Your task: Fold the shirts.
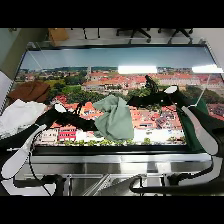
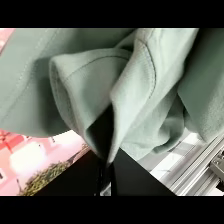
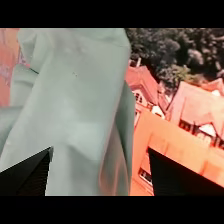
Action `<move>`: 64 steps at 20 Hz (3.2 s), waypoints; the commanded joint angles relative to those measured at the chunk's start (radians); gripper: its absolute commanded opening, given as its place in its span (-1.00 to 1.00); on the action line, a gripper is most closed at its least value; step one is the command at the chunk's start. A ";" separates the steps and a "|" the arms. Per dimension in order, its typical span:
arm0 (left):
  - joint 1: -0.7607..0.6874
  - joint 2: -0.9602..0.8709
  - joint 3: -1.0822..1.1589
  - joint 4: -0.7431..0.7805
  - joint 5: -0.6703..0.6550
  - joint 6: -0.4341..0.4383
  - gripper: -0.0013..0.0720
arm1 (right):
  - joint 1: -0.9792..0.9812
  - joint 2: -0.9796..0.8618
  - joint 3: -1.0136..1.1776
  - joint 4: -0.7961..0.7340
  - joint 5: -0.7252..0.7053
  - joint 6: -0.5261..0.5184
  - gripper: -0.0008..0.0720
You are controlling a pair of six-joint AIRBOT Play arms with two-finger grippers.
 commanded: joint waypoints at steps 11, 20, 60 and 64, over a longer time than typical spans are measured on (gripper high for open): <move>0.142 0.171 0.255 0.032 -0.113 -0.026 -0.90 | 0.009 0.032 0.333 0.237 0.183 -0.118 -0.90; 0.264 0.424 1.197 0.055 -0.173 -0.183 -0.90 | -0.109 0.481 0.664 0.168 0.005 -0.205 -0.90; 0.005 -0.122 0.283 0.188 -0.142 -0.024 -0.90 | -0.078 0.275 -0.190 -0.290 0.281 0.256 0.86; 0.005 -0.122 0.256 0.187 -0.140 -0.024 -0.90 | 0.061 0.210 -0.303 -0.281 -0.002 0.256 0.86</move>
